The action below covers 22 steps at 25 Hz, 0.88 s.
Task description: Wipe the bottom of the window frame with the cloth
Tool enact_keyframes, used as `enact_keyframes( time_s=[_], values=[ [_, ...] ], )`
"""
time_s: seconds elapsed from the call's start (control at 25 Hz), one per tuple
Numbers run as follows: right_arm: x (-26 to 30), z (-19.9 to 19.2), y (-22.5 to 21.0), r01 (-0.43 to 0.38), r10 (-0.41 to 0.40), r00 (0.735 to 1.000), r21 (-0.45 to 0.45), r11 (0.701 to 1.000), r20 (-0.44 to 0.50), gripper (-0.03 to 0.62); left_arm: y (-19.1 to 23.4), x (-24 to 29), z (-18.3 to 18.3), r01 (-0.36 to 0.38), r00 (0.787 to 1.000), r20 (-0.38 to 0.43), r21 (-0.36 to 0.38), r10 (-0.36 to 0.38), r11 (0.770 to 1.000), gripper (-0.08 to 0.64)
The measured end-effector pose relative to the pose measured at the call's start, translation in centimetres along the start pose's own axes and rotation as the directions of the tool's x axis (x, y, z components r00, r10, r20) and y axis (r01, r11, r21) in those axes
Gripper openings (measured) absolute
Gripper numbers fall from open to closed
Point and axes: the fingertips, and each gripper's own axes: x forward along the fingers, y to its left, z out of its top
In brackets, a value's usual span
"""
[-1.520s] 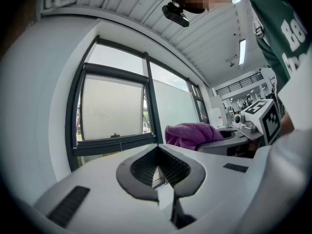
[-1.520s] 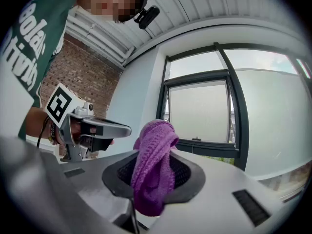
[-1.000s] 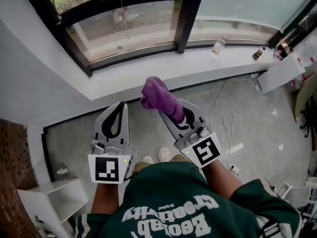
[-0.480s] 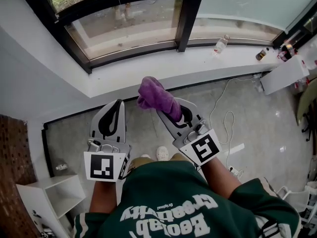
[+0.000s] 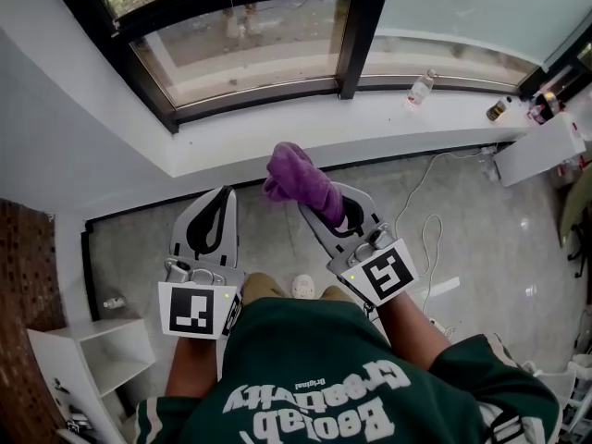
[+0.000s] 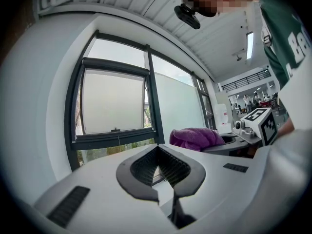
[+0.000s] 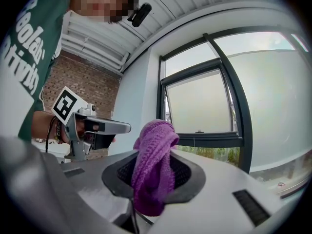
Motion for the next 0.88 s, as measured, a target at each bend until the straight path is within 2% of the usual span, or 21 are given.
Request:
enact_keyframes(
  time_s=[0.24, 0.48, 0.68, 0.88],
  values=[
    [1.1, -0.7, -0.4, -0.006, 0.006, 1.0, 0.021, 1.0, -0.003, 0.104, 1.4, 0.0, -0.8, -0.035, 0.999, -0.018, -0.007, 0.034, 0.999, 0.009],
    [4.1, -1.7, -1.9, 0.003, -0.003, 1.0, 0.026, 1.0, -0.022, 0.106, 3.9, 2.2, -2.2, -0.032, 0.999, -0.03, -0.026, 0.031, 0.999, 0.009],
    [8.5, -2.7, -3.8, -0.003, 0.003, 0.999, 0.024, 1.0, -0.04, 0.106, 7.8, 6.2, -3.6, -0.014, 0.999, -0.029, -0.022, 0.013, 1.0, 0.009],
    [15.9, -3.8, -7.0, 0.028, -0.025, 0.997, 0.038, 0.999, -0.068, 0.104, 13.7, 12.7, -5.0, 0.041, 0.998, -0.041, -0.026, -0.042, 0.999, 0.009]
  ],
)
